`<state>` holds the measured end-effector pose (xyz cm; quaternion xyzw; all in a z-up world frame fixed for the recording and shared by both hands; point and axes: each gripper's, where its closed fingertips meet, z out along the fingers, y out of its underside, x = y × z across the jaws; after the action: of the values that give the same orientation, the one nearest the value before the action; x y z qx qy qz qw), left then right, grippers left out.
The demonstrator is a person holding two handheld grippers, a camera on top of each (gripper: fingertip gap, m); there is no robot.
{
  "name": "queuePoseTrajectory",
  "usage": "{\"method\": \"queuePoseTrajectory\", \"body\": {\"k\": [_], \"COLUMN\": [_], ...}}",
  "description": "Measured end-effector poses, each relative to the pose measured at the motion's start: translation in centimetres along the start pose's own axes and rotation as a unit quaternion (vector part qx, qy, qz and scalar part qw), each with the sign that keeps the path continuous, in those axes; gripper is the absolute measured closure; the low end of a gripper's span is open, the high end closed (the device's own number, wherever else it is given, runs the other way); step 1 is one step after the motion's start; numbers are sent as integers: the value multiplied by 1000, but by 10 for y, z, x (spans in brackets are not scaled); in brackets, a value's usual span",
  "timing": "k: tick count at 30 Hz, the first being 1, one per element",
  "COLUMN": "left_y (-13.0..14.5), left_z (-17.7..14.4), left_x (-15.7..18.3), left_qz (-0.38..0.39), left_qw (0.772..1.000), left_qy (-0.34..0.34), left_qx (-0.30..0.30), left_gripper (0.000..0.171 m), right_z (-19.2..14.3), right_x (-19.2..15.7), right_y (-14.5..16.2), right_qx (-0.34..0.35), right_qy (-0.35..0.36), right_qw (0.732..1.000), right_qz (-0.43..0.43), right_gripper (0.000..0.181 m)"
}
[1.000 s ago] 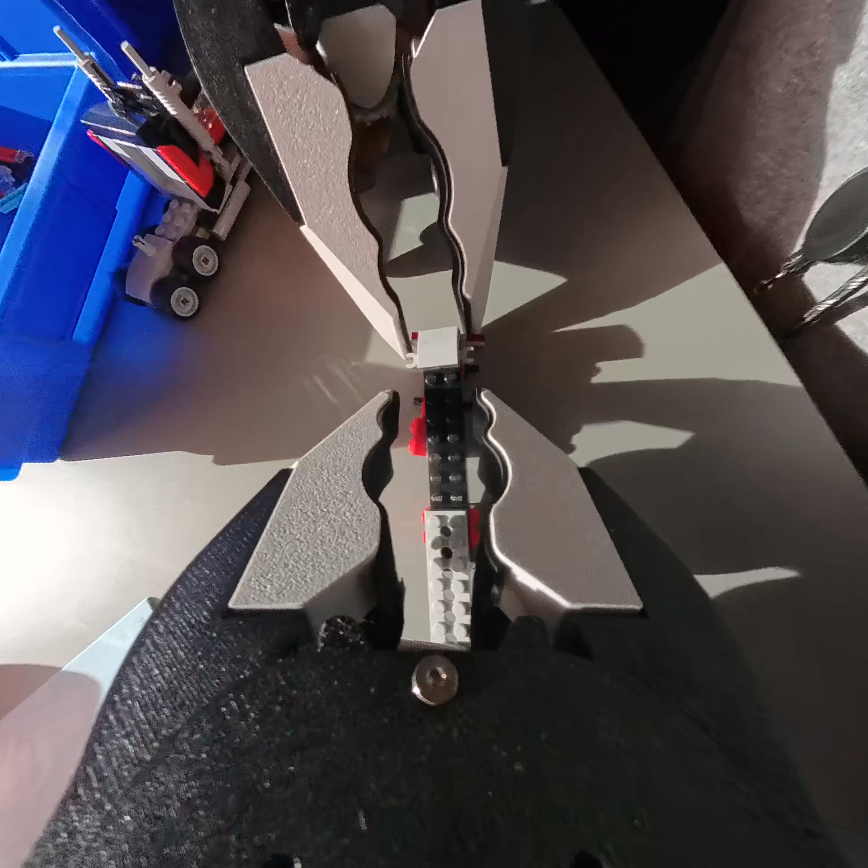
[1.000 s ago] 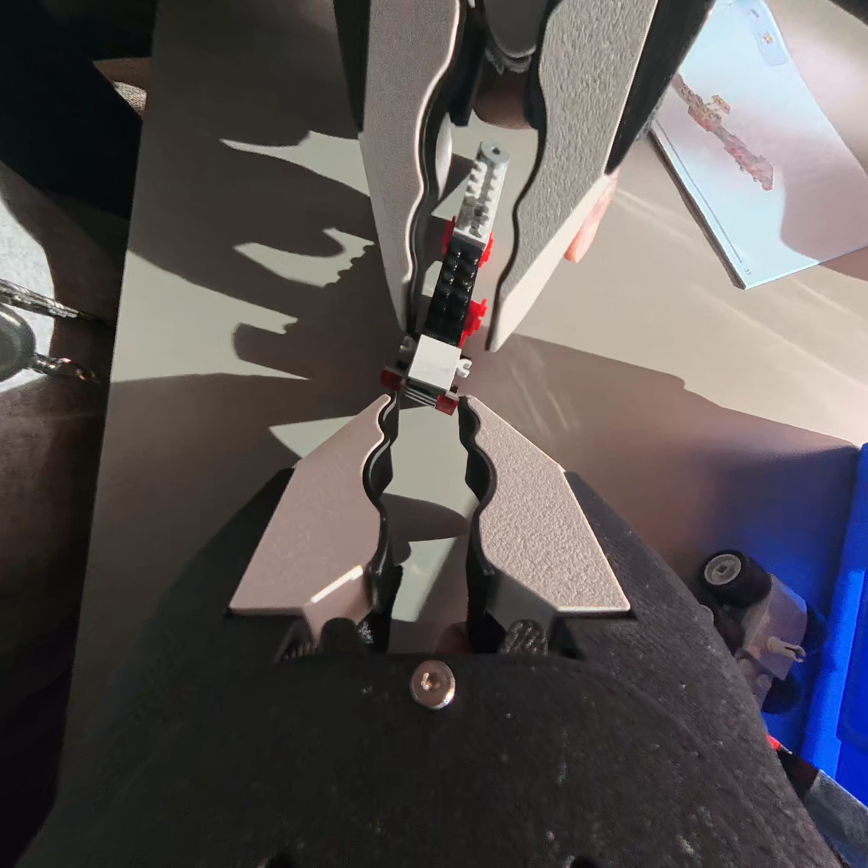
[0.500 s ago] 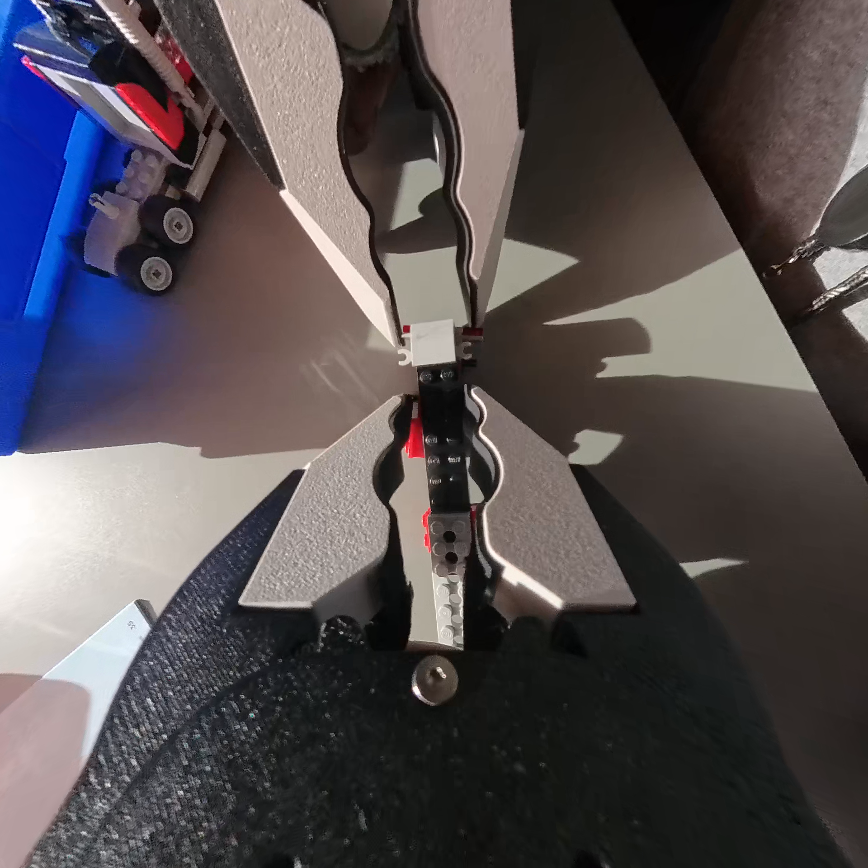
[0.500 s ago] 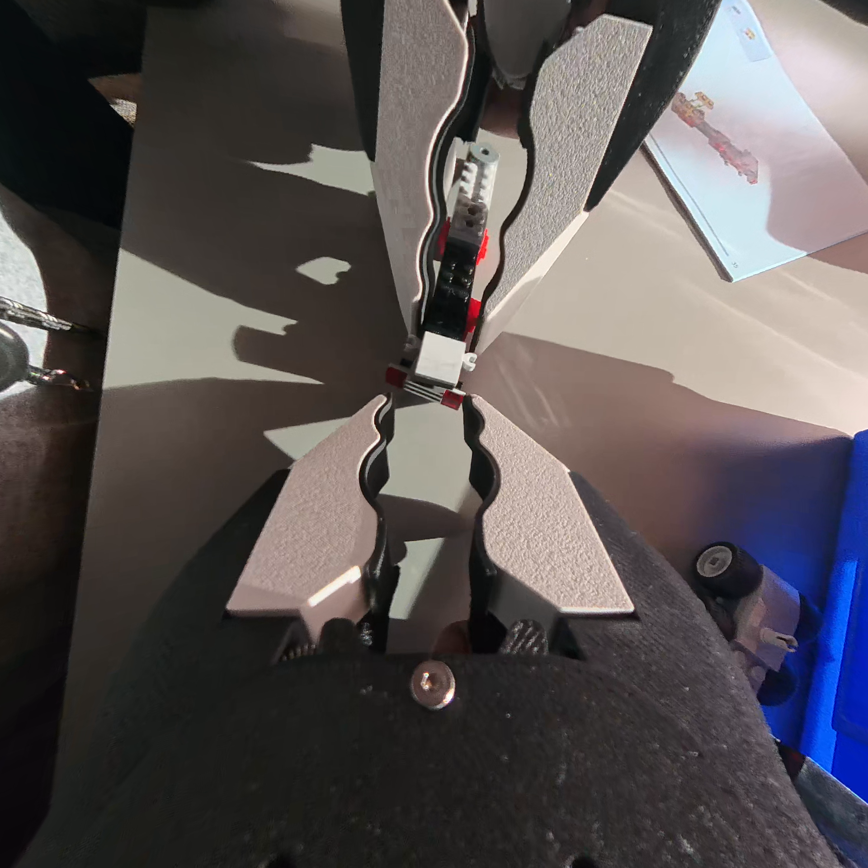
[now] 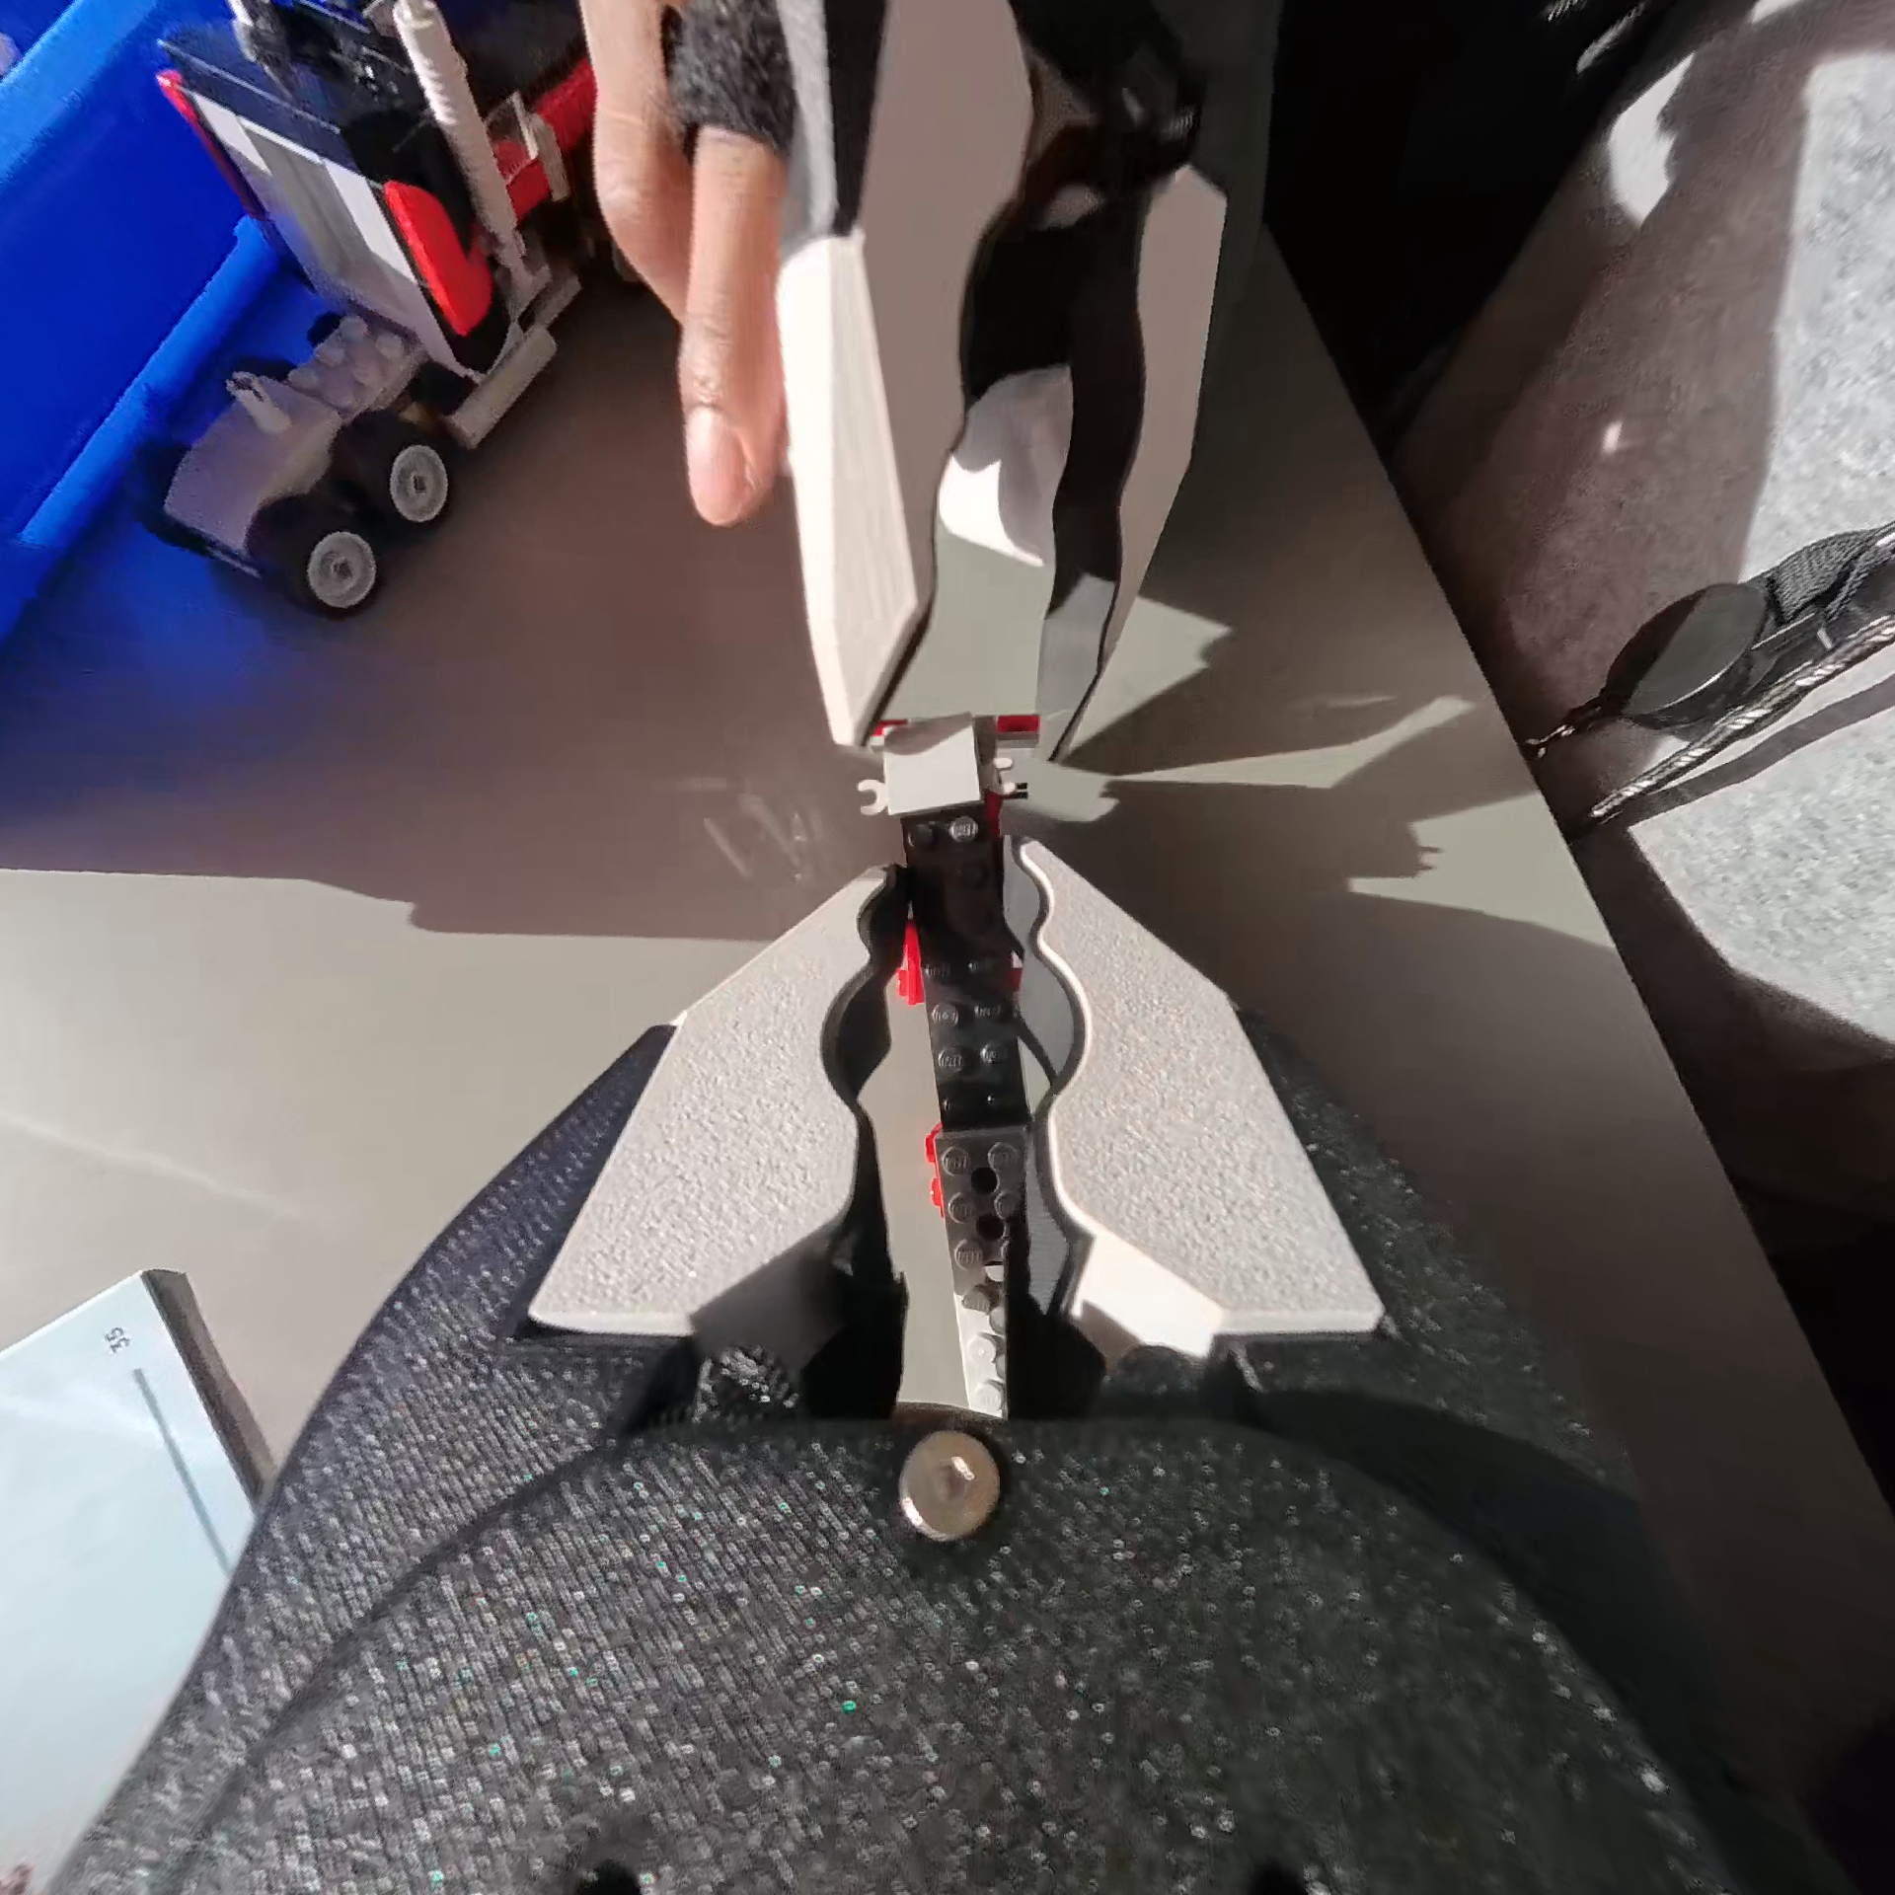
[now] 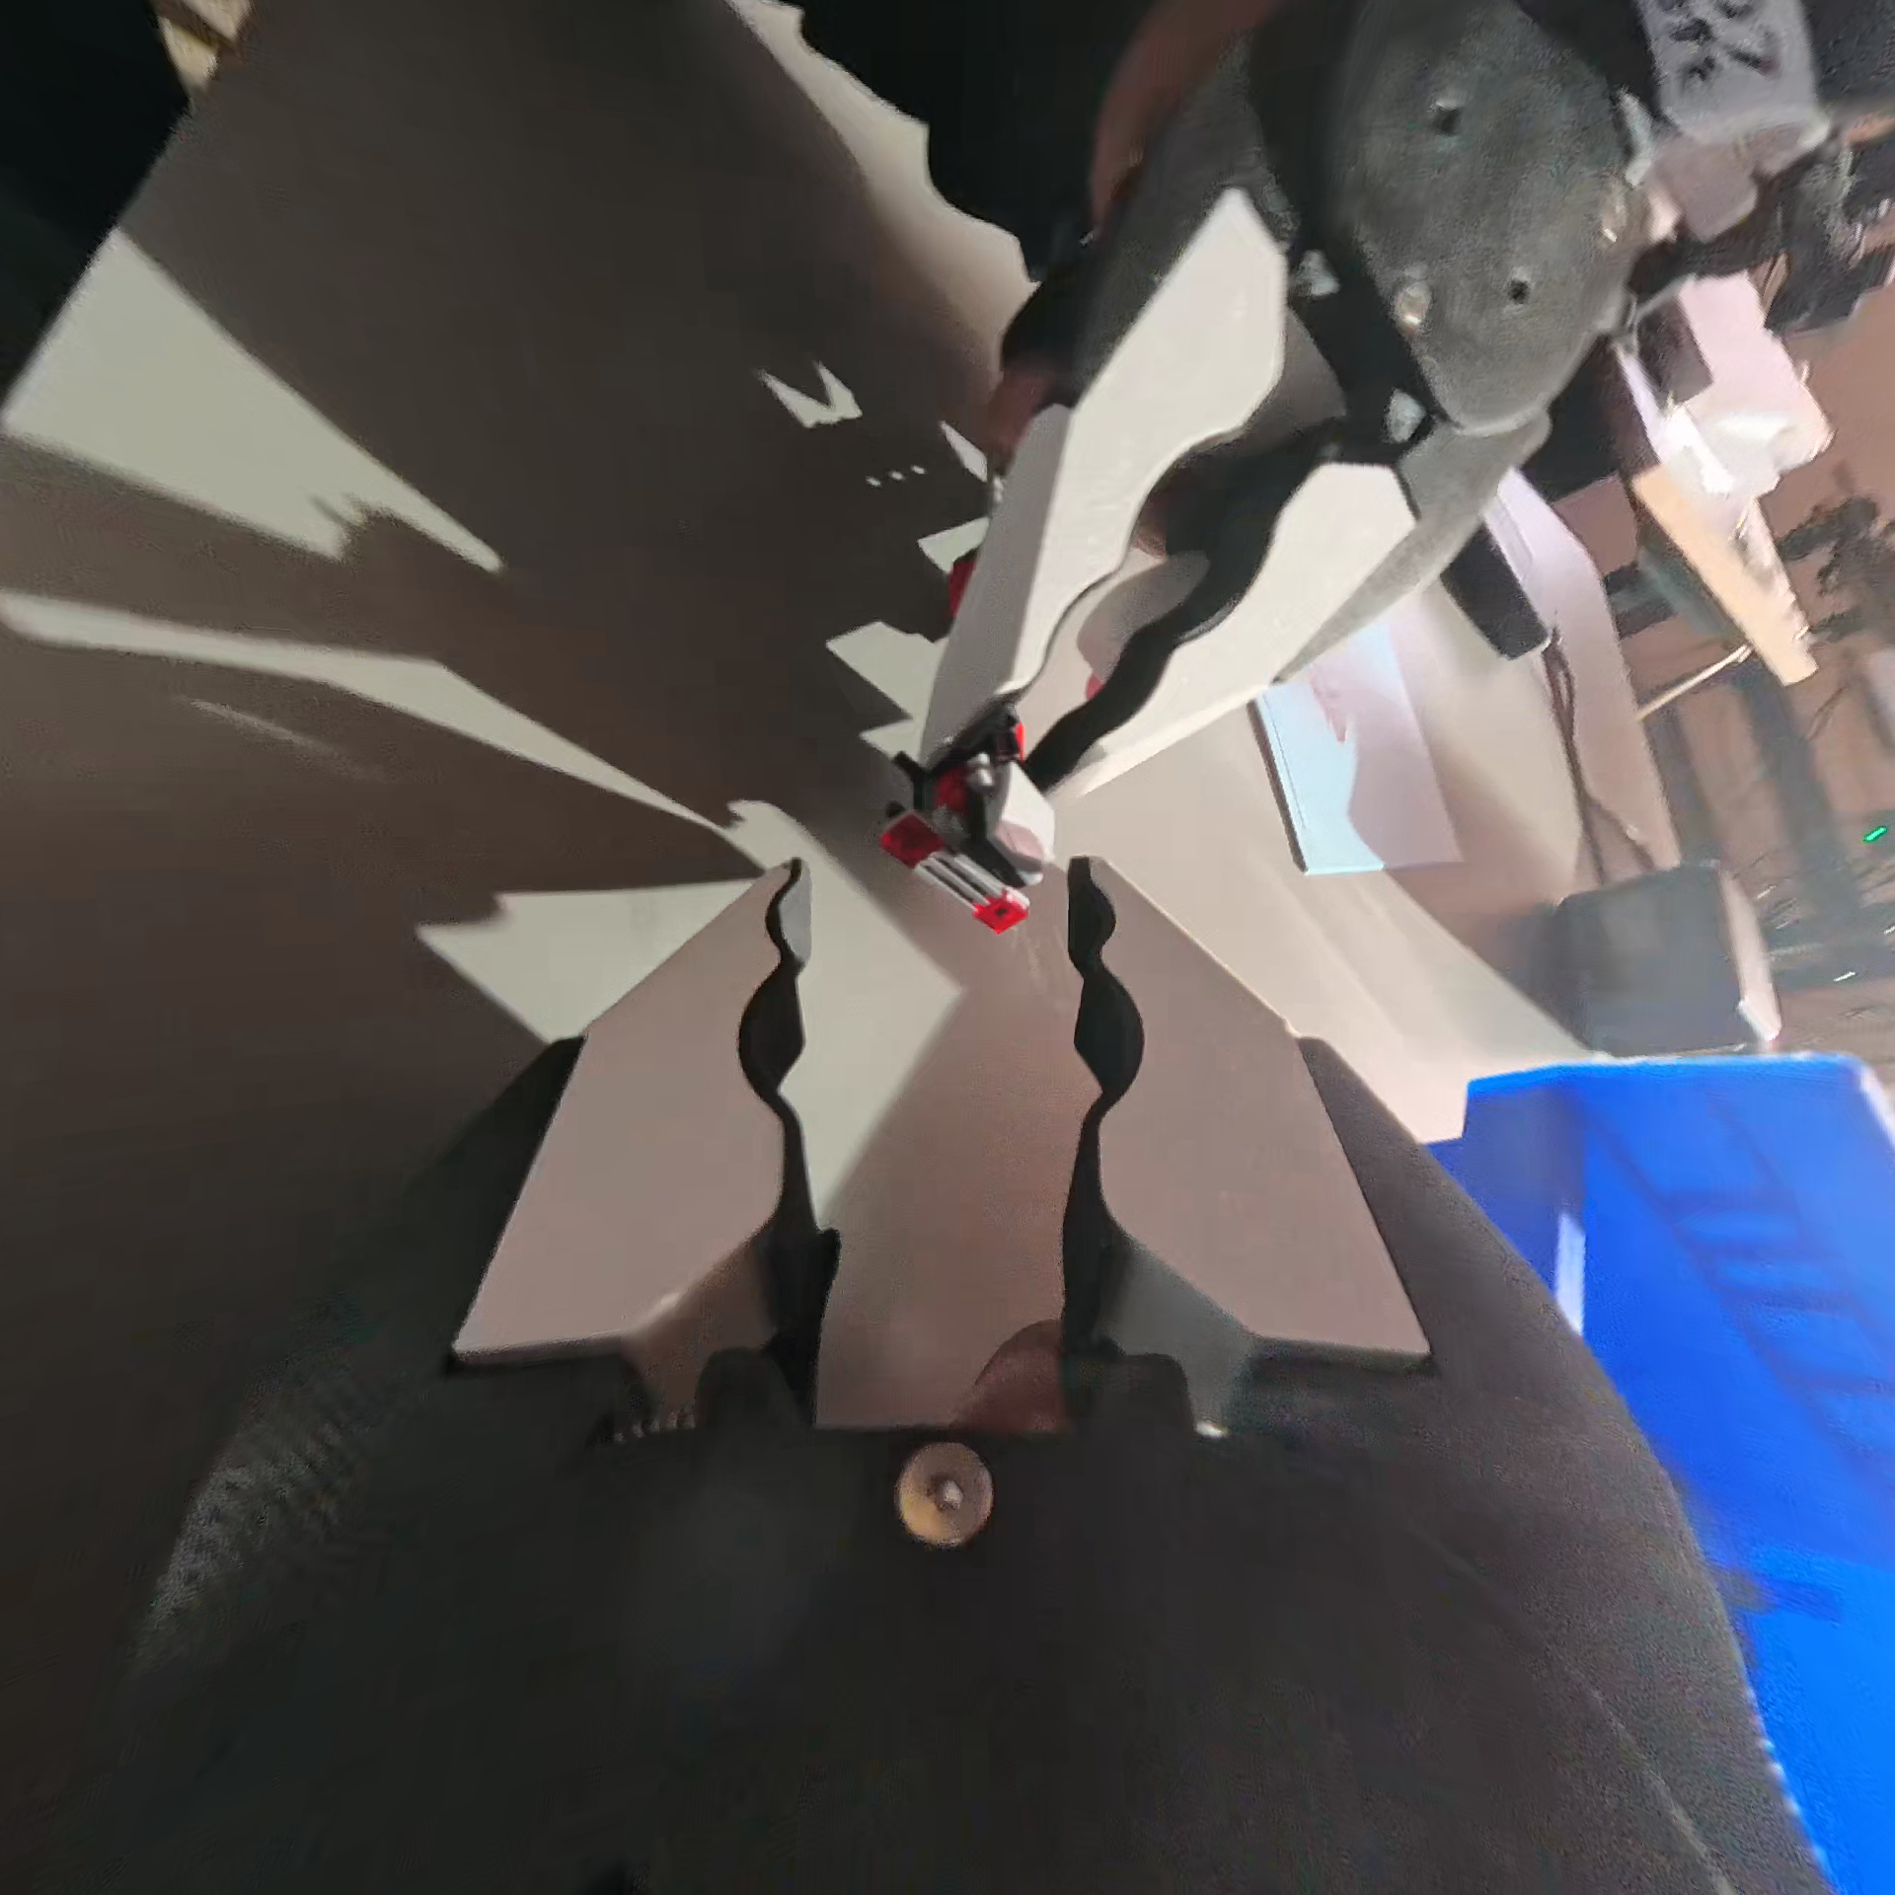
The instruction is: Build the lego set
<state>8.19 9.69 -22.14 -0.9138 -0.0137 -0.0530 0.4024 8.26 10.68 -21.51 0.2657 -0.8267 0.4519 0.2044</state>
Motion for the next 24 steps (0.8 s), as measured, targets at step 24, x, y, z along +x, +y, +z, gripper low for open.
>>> {"method": "queuePoseTrajectory", "body": {"k": [24], "left_y": [-10], "left_z": [-13], "left_x": [5], "left_qz": [-78], "left_qw": [994], "left_qy": [51], "left_qx": [66], "left_gripper": [146], "right_z": [13], "right_x": [12], "right_y": [-15], "right_qx": [21], "right_qy": [21], "right_qw": [997], "right_qz": [-64], "right_gripper": [157]}}
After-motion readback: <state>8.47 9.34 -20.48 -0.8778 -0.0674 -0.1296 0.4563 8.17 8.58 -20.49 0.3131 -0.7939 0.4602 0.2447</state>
